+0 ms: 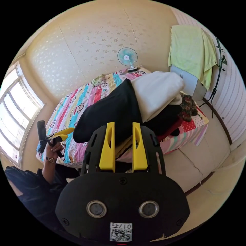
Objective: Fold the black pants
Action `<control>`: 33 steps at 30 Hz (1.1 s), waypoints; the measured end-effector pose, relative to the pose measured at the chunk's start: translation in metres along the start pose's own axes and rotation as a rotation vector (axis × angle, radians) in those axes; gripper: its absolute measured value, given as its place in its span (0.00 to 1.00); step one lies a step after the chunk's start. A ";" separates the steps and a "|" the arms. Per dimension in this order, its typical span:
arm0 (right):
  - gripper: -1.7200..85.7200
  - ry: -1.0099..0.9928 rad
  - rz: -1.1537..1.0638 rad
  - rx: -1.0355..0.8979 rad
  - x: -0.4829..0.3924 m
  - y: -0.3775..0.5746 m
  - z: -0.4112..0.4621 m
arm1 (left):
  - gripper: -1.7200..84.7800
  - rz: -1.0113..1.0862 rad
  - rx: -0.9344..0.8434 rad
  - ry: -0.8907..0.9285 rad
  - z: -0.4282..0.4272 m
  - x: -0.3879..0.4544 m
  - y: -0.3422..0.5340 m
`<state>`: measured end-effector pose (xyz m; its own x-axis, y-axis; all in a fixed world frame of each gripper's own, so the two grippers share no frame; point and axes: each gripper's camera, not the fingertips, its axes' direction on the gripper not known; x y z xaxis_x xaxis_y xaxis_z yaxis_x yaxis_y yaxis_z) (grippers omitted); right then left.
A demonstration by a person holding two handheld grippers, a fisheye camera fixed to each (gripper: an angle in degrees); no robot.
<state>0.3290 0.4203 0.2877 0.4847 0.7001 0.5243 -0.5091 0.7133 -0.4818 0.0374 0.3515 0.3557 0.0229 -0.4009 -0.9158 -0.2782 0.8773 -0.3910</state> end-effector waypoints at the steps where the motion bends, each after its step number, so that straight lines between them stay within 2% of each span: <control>1: 0.16 -0.002 0.009 -0.019 0.004 -0.003 0.003 | 0.24 -0.033 0.017 0.061 0.002 -0.005 0.004; 3: 0.17 -0.050 0.023 -0.046 0.016 -0.010 0.016 | 0.23 -0.049 0.044 0.131 0.004 -0.006 0.009; 7: 0.17 -0.049 0.067 -0.099 0.027 -0.010 0.039 | 0.18 -0.058 0.052 0.134 0.021 -0.004 -0.004; 8: 0.17 -0.144 0.083 -0.102 0.028 -0.007 0.041 | 0.17 -0.091 0.073 0.157 0.028 -0.007 -0.008; 9: 0.14 -0.193 0.110 -0.064 0.027 -0.001 0.036 | 0.17 -0.117 0.081 0.175 0.032 -0.009 -0.010; 12: 0.08 -0.130 0.058 -0.006 0.007 0.007 0.013 | 0.15 -0.238 0.160 0.262 0.035 -0.024 -0.013; 14: 0.07 -0.159 -0.026 0.030 -0.015 0.006 -0.009 | 0.08 -0.284 0.278 0.336 0.016 -0.037 -0.012; 18: 0.05 -0.357 -0.207 0.102 -0.069 -0.017 -0.060 | 0.07 -0.252 0.309 0.313 -0.030 -0.045 -0.031; 22: 0.04 -0.606 -0.314 0.129 -0.128 -0.049 -0.081 | 0.07 -0.228 0.459 0.281 -0.120 -0.061 -0.038; 27: 0.04 -0.818 -0.544 0.010 -0.276 -0.091 -0.045 | 0.07 -0.225 0.572 0.125 -0.214 -0.083 0.002; 30: 0.04 -0.914 -0.639 -0.072 -0.376 -0.084 0.008 | 0.07 -0.227 0.655 -0.103 -0.260 -0.085 0.050; 32: 0.04 -0.937 -0.638 -0.126 -0.430 -0.073 0.052 | 0.07 -0.352 0.656 -0.326 -0.283 -0.102 0.086; 33: 0.04 -0.956 -0.621 -0.182 -0.460 -0.063 0.085 | 0.07 -0.397 0.650 -0.359 -0.288 -0.109 0.095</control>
<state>0.0777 0.0501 0.1367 -0.1606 -0.0290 0.9866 -0.2234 0.9747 -0.0077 -0.2683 0.4027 0.4444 0.3368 -0.7004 -0.6293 0.4213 0.7098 -0.5645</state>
